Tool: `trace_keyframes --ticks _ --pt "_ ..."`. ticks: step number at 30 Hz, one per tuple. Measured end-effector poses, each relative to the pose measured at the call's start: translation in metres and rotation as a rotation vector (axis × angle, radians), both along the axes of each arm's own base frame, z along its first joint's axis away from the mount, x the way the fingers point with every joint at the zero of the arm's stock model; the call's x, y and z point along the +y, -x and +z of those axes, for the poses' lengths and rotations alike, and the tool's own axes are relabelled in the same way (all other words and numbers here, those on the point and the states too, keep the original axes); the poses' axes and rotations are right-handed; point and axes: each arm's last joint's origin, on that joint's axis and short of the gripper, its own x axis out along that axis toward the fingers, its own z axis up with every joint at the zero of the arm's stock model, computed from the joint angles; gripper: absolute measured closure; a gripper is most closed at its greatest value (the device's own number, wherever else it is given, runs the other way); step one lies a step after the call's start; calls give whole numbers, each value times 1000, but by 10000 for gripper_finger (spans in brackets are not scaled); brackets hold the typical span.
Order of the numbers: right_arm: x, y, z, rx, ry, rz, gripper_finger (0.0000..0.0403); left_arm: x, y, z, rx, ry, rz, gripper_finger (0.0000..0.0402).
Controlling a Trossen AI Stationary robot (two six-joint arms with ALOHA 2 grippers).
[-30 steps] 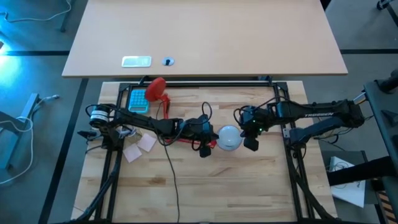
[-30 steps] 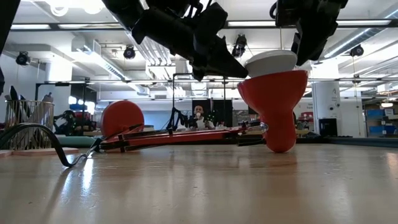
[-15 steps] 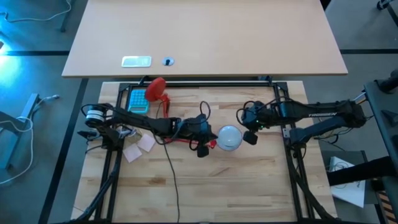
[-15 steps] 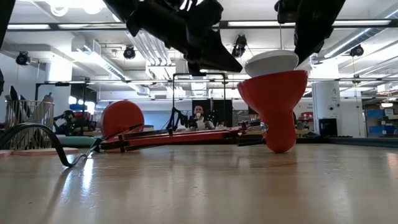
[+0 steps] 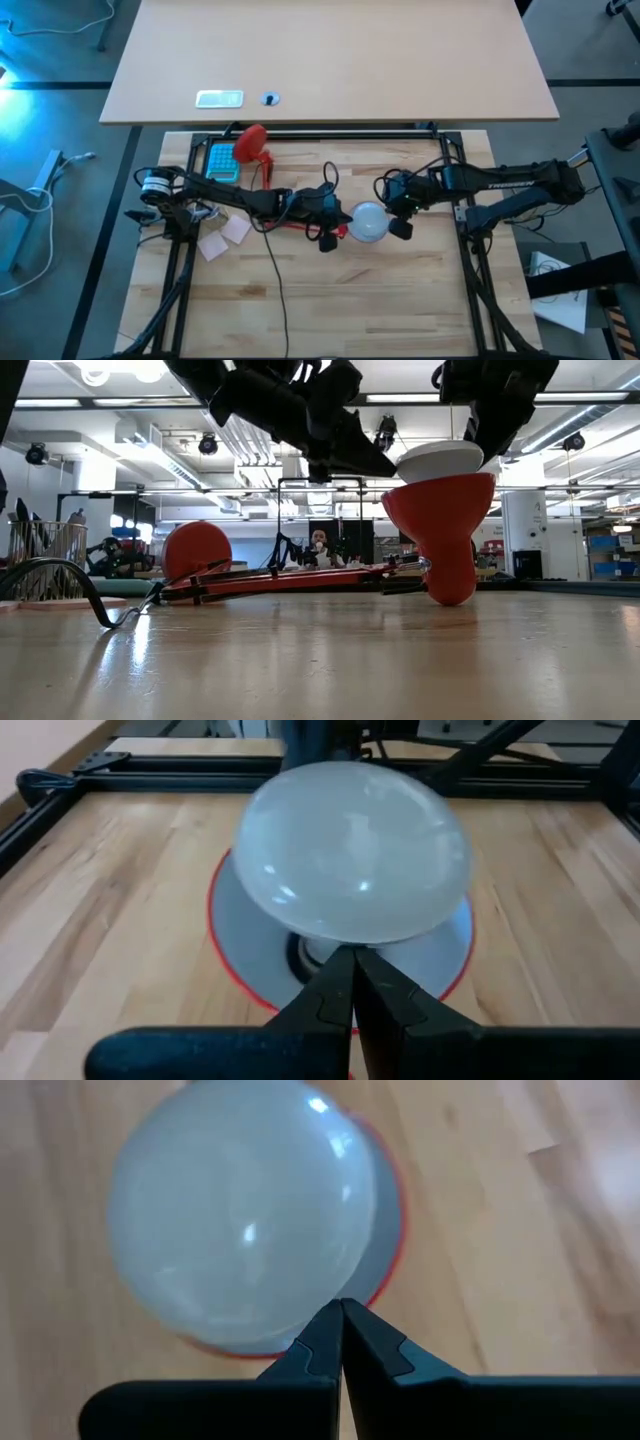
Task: Screw lightbulb
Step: Insert the light bulb into the lamp
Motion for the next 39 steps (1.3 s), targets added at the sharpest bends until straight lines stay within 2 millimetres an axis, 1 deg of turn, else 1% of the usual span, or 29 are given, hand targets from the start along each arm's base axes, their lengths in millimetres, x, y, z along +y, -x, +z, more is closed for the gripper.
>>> trace_keyframes --ticks 7,12,16,20,22,25,29,34,39 --pt "5 2 3 -24 -86 34 403 6 3 -3 45 -24 11 401" --pt "5 6 5 -26 -81 28 403 5 8 1 83 -9 16 401" --pt "3 5 5 -30 -46 -7 403 -5 11 0 108 18 5 401" --pt "3 1 4 -45 -46 -12 403 -19 8 1 71 26 -30 401" --pt "3 -1 4 -59 -48 -14 403 -22 7 0 59 24 -43 401" --pt "4 -2 4 -60 -52 -14 403 -21 5 -1 45 23 -39 401" --pt "6 -1 4 -56 -91 -8 403 -14 5 -1 48 -11 3 401" --pt "15 -1 4 -52 -145 46 403 -5 5 1 43 -34 31 401" --pt "19 1 5 -50 -158 74 403 -4 9 3 73 -37 34 401"
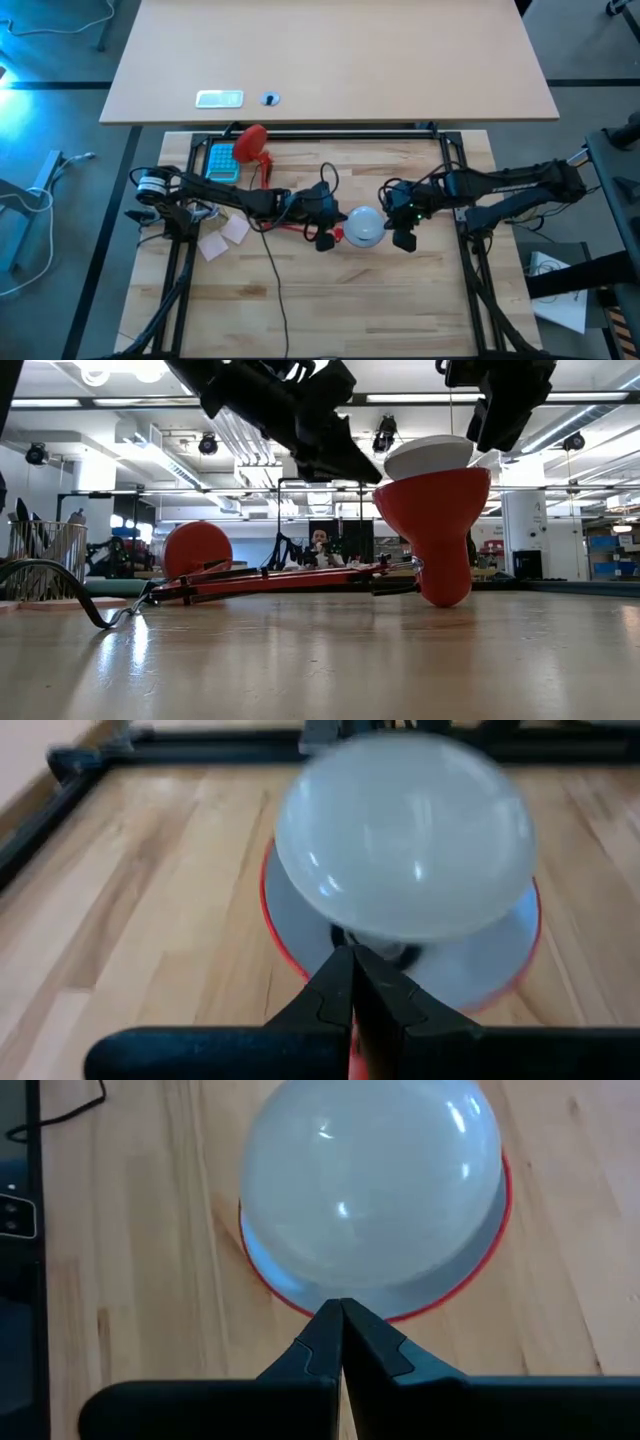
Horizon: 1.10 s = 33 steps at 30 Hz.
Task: Screw lightbulb
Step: Insert the light bulb into the lamp
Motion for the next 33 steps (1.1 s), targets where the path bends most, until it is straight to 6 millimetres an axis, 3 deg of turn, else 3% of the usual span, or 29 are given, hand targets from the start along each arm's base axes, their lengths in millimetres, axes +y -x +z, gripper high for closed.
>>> trace_keyframes --ticks 10,26,33 --pt "-9 4 1 6 141 -107 403 -18 3 3 3 22 -44 401" --pt "5 -3 0 -15 -14 -22 403 1 -1 4 -20 -48 3 401" --pt "2 1 0 1 60 -48 403 -4 4 8 71 -4 -1 401"
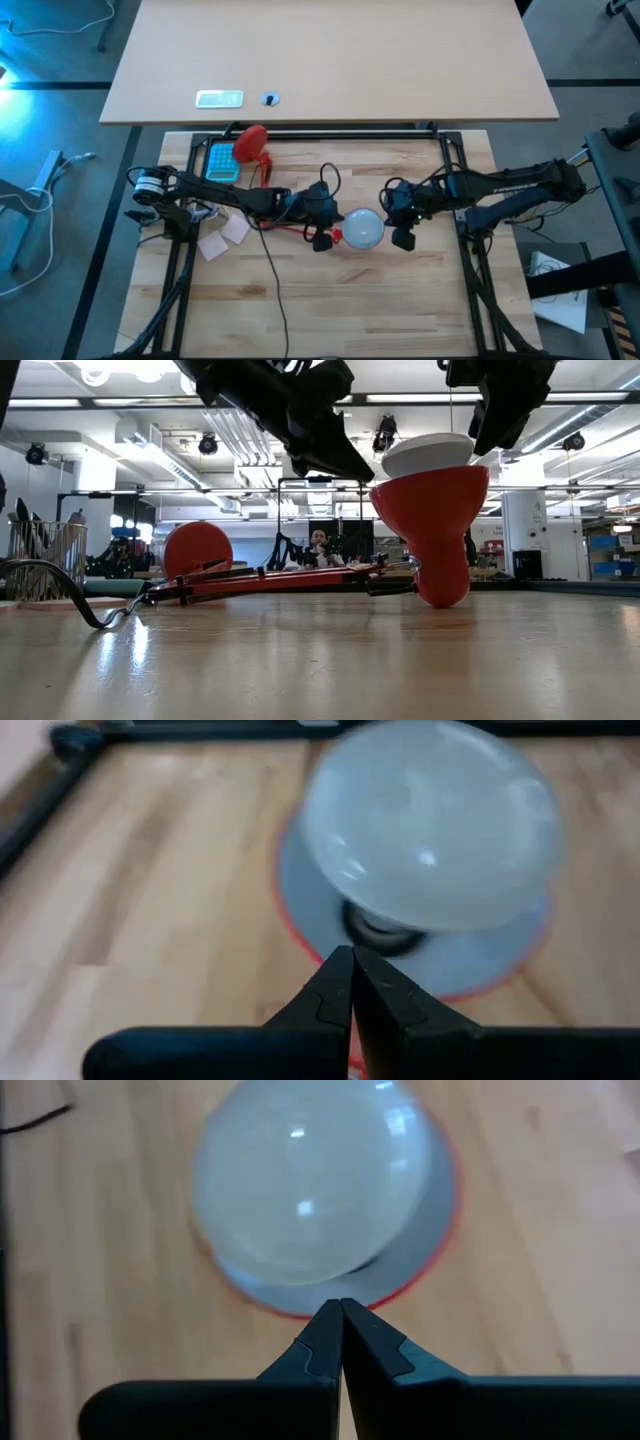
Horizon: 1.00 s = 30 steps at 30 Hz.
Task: Screw lightbulb
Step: Insert the light bulb into the lamp
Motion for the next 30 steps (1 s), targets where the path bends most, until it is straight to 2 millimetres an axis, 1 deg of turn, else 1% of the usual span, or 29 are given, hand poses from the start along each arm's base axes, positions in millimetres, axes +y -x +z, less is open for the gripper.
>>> trace_keyframes --ticks 3,6,11,16,20,24,27,30 --pt "-3 -1 -1 2 46 -40 403 -9 1 -2 12 64 -50 401" --pt "-4 -2 -2 1 47 -44 403 -17 1 -6 26 82 -68 401" --pt "-2 -5 1 -38 13 -34 403 -19 -2 -4 -26 78 -78 401" --pt "-1 -6 1 -41 -24 -22 403 -13 -4 -3 -42 31 -45 401" --pt "1 -7 2 -52 -103 -4 403 -5 -4 -3 -42 -3 0 401" --pt "5 -8 3 -64 -153 27 403 2 -4 -4 -34 -19 9 401" --pt "5 -6 4 -44 -154 40 403 4 -2 -2 -27 -27 7 401" --pt "4 -3 8 -21 -128 42 403 1 5 -2 36 -33 -19 401"
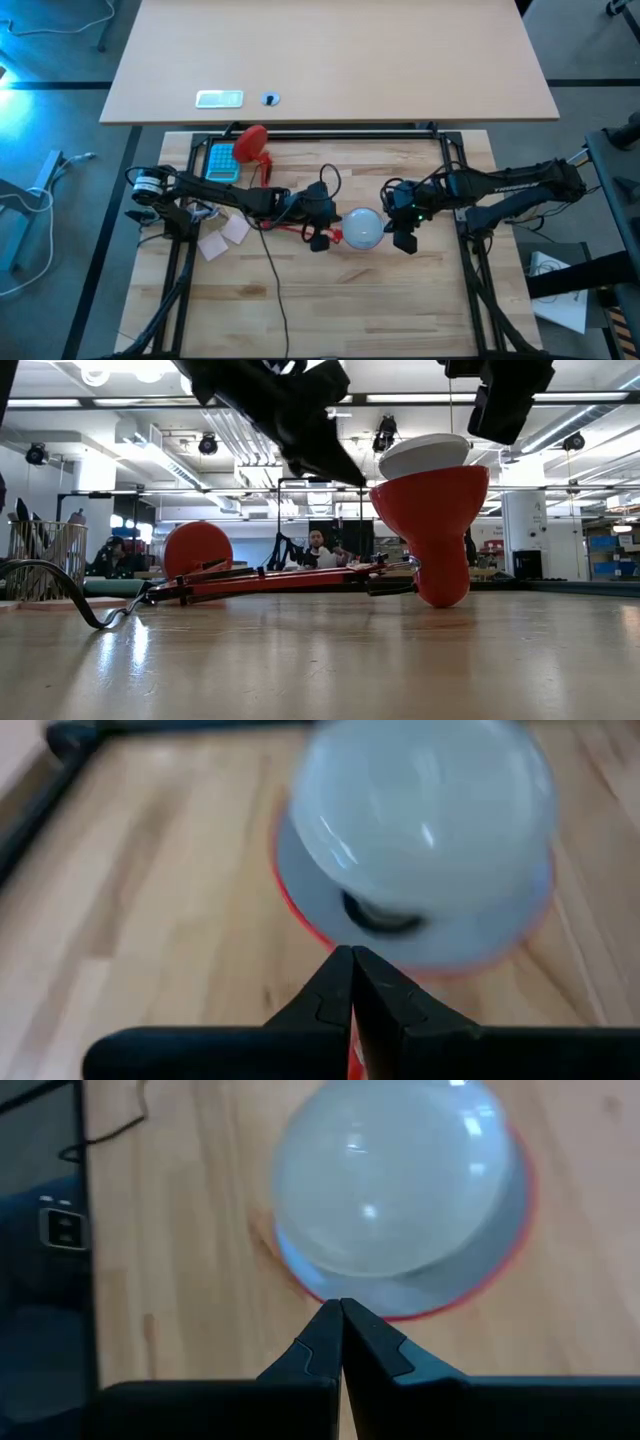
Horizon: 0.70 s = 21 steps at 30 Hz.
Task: Screw lightbulb
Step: Insert the light bulb into the lamp
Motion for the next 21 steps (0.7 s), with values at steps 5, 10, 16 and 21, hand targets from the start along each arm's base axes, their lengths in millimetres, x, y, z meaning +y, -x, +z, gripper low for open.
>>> trace_keyframes --ticks 5,10,16,21 --pt "-3 0 1 -17 93 -36 403 -13 5 -3 41 37 -69 401" --pt "-4 -6 -10 30 140 -62 403 -17 -5 -6 -48 40 -95 401" --pt "5 -12 -17 60 105 -26 403 -9 -7 -3 -82 27 -92 401" --pt "17 -14 -14 16 36 29 403 -5 -7 -5 -67 11 -79 402"
